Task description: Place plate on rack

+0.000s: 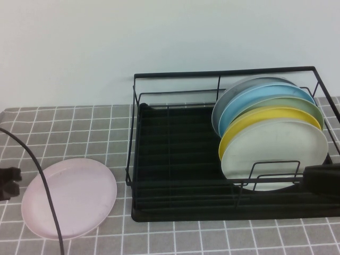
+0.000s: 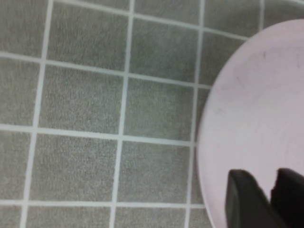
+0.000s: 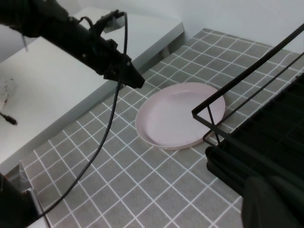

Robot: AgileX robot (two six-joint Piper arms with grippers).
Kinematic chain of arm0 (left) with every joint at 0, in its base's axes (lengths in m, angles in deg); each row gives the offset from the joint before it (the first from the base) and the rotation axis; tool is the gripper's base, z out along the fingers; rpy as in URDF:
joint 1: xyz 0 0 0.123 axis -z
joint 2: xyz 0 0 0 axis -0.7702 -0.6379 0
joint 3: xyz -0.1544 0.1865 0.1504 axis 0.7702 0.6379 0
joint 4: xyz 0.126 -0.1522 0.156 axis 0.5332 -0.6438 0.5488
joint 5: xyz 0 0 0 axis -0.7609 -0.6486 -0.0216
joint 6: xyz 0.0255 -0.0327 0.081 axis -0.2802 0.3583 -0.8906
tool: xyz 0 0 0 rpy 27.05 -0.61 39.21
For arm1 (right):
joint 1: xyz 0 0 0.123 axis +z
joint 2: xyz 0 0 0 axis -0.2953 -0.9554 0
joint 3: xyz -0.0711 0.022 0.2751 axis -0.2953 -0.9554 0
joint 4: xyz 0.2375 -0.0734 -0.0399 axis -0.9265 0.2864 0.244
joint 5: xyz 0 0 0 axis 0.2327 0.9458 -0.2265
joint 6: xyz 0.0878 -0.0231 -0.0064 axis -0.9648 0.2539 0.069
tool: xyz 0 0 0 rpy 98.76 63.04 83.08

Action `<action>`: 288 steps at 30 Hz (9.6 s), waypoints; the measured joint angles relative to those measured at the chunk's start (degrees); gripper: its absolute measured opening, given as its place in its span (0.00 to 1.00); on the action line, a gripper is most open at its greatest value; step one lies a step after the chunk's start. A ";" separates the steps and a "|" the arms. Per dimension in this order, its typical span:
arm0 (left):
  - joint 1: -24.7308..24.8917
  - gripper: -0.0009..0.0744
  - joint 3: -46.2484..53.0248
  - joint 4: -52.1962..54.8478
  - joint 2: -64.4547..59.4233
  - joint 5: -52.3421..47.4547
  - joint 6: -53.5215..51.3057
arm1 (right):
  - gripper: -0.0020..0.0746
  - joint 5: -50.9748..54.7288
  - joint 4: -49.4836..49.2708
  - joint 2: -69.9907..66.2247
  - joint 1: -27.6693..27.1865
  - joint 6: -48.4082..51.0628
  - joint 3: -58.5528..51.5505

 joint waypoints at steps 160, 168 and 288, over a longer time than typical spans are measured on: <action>40.21 0.21 -7.40 -32.83 28.83 1.31 -15.44 | 0.17 -16.01 -9.90 -4.10 0.00 22.12 0.10; 36.54 0.02 -7.40 -11.84 31.93 -5.39 -6.50 | 0.17 -21.07 -7.52 -3.18 0.00 51.31 1.42; 36.46 0.01 16.65 -16.40 49.40 -1.35 -1.36 | 0.03 -27.17 36.90 45.55 5.73 -22.81 -24.49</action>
